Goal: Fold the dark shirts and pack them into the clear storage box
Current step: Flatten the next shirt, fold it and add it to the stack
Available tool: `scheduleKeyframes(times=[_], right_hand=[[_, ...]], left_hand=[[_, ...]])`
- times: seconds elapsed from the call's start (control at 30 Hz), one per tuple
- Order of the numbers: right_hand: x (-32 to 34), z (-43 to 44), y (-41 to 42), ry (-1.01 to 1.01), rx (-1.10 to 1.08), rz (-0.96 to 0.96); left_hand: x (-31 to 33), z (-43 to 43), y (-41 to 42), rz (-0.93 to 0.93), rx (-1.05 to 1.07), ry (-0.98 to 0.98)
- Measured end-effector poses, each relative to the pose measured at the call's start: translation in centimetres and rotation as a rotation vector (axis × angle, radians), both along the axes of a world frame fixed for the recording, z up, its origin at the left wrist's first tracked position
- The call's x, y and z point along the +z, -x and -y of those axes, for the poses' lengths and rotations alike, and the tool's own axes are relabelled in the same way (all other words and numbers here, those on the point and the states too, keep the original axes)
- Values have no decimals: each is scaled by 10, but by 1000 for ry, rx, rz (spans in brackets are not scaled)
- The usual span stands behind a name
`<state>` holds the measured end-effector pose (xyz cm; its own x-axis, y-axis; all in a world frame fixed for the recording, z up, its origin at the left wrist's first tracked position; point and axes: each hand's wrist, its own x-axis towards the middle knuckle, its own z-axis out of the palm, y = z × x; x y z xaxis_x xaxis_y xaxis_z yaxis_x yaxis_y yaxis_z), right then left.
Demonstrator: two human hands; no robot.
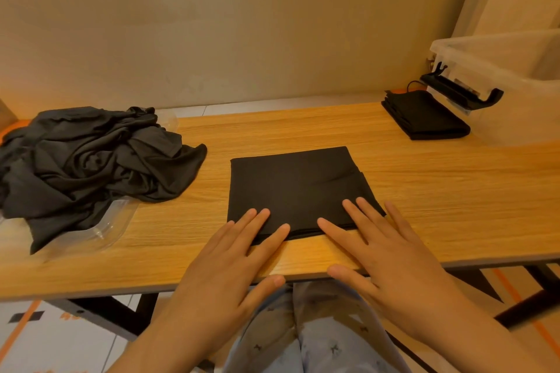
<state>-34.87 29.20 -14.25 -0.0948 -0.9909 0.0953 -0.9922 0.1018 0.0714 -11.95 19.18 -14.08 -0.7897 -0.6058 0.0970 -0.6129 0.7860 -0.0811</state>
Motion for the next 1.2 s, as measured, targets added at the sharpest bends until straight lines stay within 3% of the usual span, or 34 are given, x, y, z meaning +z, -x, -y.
scheduleKeyframes(times=[0.2,0.37,0.7,0.77,0.87,0.93,1.0,1.13,1.2], right_hand=[[-7,10,-23,3,-82,-7],[-15,-2,-20,17,-51,-46],[-21,-8,-21,-16,-39,4],[-14,-10,-21,-10,-21,48],[17,-3,-19,71,21,239],[42,18,-20,185,64,332],[59,53,-24,276,95,297],[40,124,-21,44,95,227],[21,135,-15,-60,89,251]], left_hand=[[-3,-11,21,39,71,-2],[-16,-15,9,40,8,50],[-15,-22,11,17,31,-65],[-9,-24,8,-33,30,-163],[17,-15,11,-270,113,-318],[39,4,25,-358,114,-223],[58,33,52,-351,148,-152],[38,86,97,-135,218,-193],[17,95,96,-119,240,-239]])
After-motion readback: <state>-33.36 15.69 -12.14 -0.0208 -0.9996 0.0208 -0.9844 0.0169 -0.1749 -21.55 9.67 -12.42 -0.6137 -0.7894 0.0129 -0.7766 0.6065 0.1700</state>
